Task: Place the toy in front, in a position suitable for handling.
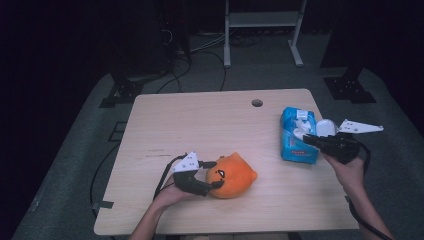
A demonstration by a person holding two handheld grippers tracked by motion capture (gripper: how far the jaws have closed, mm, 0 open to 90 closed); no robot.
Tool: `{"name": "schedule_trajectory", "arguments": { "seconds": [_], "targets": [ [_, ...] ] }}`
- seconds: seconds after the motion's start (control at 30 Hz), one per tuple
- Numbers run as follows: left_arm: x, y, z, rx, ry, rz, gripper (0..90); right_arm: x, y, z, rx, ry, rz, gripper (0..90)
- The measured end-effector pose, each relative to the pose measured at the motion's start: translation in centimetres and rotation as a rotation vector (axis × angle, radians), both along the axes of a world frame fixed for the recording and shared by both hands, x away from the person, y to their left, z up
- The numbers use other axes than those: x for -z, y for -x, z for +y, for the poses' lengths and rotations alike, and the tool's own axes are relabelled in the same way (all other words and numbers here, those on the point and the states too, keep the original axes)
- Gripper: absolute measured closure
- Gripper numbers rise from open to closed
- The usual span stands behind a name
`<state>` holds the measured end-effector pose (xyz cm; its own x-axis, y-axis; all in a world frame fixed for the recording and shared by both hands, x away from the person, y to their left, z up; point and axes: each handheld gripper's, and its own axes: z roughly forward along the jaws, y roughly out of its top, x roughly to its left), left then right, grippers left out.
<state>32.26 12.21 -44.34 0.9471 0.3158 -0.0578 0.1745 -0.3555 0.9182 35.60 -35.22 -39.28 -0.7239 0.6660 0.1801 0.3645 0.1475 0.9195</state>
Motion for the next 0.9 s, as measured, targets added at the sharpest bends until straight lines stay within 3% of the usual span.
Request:
{"name": "schedule_trajectory", "arguments": {
  "seconds": [0.3, 0.37, 0.57, 0.7, 0.9],
  "targets": [
    [0.0, 0.1, 0.0, -0.001, -0.006, -0.01, 27.7, -3.0, 4.6, 4.4, -0.213, -0.021, -0.044, 85.4],
    [0.0, 0.1, 0.0, -0.001, -0.007, -0.011, 27.7, -3.7, 5.7, 5.7, -0.279, -0.032, -0.042, 85.4],
    [0.0, 0.1, 0.0, 0.0, -0.008, -0.018, 27.6, -5.1, 8.2, 9.7, -0.448, -0.001, -0.017, 85.2],
    [0.0, 0.2, -0.1, 0.002, -0.007, -0.022, 27.5, -5.2, 8.4, 11.4, -0.528, 0.007, 0.016, 85.2],
    [-0.1, 0.2, -0.2, 0.016, -0.015, -0.034, 27.7, -4.0, 6.3, 13.8, -0.541, 0.044, 0.047, 85.1]
  ]
}}
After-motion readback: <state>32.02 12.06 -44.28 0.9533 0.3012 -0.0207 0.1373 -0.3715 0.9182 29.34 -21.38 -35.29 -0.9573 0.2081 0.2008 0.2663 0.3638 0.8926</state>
